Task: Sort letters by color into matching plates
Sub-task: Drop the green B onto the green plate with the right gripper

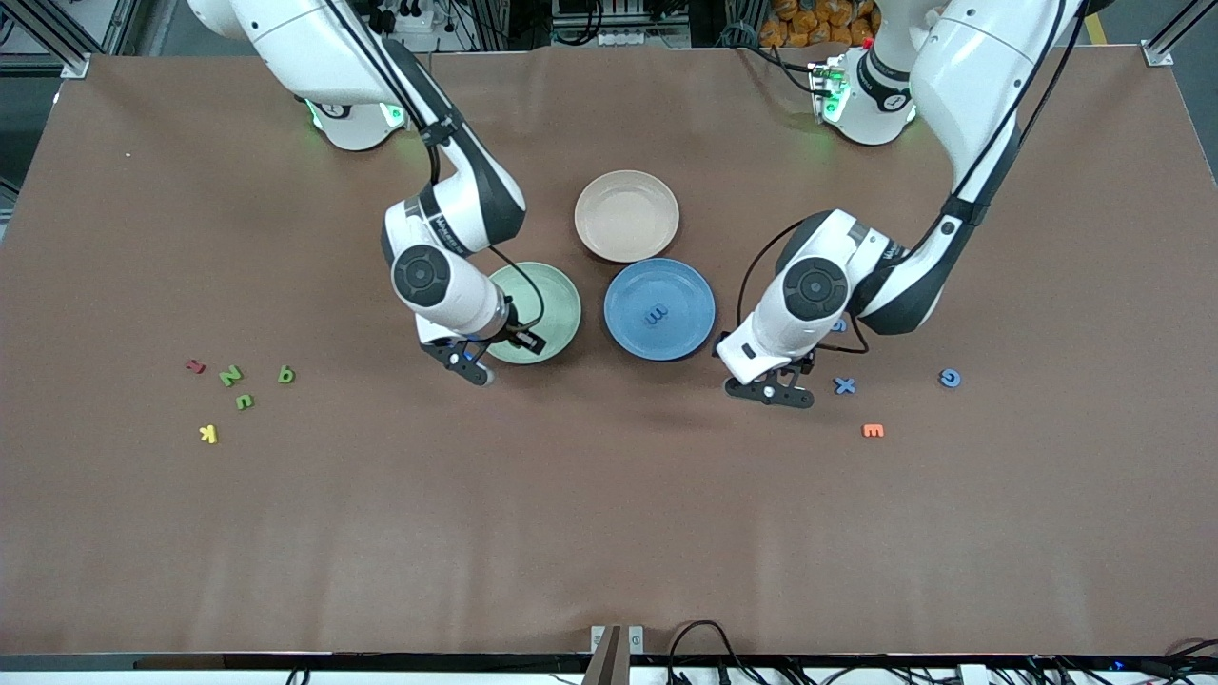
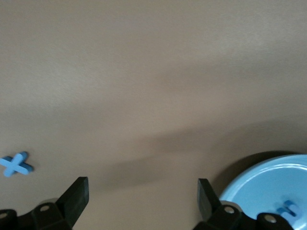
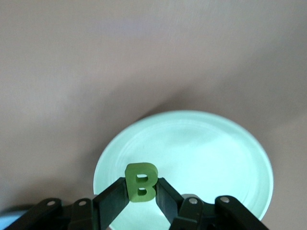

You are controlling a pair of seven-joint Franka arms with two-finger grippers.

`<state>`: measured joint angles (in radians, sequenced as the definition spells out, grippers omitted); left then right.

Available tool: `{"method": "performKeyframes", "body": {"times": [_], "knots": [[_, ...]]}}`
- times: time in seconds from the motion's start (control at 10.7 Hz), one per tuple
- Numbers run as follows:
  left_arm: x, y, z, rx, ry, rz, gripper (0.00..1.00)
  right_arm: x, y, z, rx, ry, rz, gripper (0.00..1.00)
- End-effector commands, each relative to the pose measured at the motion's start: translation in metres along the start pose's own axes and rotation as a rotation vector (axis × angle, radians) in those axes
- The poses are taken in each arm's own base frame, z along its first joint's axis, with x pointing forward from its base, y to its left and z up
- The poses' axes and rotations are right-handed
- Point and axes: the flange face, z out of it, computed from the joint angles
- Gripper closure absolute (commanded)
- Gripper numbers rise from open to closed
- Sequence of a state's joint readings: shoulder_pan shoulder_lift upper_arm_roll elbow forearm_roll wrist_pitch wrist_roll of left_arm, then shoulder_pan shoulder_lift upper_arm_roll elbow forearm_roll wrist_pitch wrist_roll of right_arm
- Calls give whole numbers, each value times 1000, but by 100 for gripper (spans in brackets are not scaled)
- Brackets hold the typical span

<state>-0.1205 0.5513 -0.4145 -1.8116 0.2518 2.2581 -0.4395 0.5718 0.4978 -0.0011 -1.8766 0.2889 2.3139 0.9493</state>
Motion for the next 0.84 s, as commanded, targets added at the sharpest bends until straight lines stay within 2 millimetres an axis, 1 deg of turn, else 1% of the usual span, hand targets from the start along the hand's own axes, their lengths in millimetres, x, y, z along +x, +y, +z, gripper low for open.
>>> {"method": "performKeyframes", "body": {"times": [0.0, 0.09, 0.28, 0.47, 0.56, 0.66, 0.75], "knots": [[5, -30, -2, 20, -2, 44, 0, -33, -10, 20, -24, -22, -10, 100], [4, -31, -1, 19, -3, 69, 0, -40, -12, 26, -34, -25, -18, 100], [9, -53, -1, 16, -3, 43, 0, -51, -15, 32, -44, -29, -36, 100], [11, -80, 0, 7, -11, -7, 0, -54, -15, 38, -54, -32, -40, 100], [11, -90, 3, 4, -18, -27, 0, -54, -14, 40, -58, -33, -42, 99], [11, -105, 3, 1, -20, -55, 0, -52, -14, 40, -57, -33, -47, 91], [12, -114, 4, -3, -22, -78, 0, -46, -11, 38, -56, -32, -43, 72]]}}
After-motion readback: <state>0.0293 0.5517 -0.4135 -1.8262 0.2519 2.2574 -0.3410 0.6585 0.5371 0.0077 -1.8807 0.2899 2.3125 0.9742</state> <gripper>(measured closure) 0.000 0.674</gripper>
